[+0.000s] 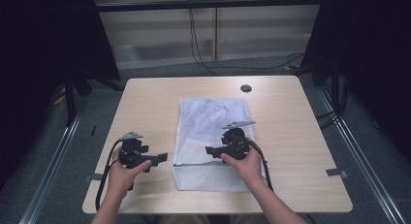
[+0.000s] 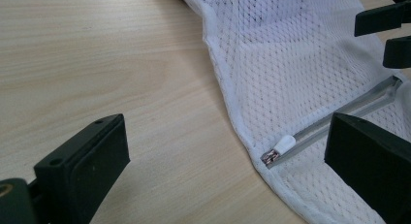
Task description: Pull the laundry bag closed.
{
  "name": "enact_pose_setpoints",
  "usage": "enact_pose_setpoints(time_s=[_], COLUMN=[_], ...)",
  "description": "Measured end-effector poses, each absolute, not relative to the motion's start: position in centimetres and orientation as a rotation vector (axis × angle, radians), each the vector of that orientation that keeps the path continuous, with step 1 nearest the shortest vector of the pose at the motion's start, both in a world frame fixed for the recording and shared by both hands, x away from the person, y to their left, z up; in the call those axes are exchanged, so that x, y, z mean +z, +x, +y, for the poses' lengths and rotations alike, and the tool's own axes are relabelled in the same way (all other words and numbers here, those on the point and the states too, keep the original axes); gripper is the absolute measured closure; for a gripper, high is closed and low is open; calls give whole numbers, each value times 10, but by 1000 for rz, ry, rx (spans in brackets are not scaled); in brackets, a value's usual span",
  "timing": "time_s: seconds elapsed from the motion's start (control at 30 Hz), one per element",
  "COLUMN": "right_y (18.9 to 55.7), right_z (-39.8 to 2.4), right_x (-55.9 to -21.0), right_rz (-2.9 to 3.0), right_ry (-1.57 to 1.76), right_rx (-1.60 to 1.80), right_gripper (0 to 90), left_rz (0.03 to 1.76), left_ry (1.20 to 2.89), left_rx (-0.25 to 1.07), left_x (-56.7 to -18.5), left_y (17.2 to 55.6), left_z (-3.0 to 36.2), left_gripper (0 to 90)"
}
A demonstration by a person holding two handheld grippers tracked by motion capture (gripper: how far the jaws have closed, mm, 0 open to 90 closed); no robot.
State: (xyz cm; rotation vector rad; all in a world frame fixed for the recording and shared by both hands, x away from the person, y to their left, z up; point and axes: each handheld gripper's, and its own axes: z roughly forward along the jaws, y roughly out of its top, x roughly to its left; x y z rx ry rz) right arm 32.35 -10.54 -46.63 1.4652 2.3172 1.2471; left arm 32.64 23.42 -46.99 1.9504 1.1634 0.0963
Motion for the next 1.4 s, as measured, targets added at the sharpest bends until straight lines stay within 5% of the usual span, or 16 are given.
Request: enact_pose_setpoints(time_s=[1.4], right_y=[328], right_z=[-46], right_x=[-484], right_rz=[2494], right_ry=[1541], right_rx=[1281], right_gripper=[425], left_rz=[1154], left_ry=[1958], left_rx=[64], left_x=[-468], left_y=[323], left_z=[239], left_gripper=[22])
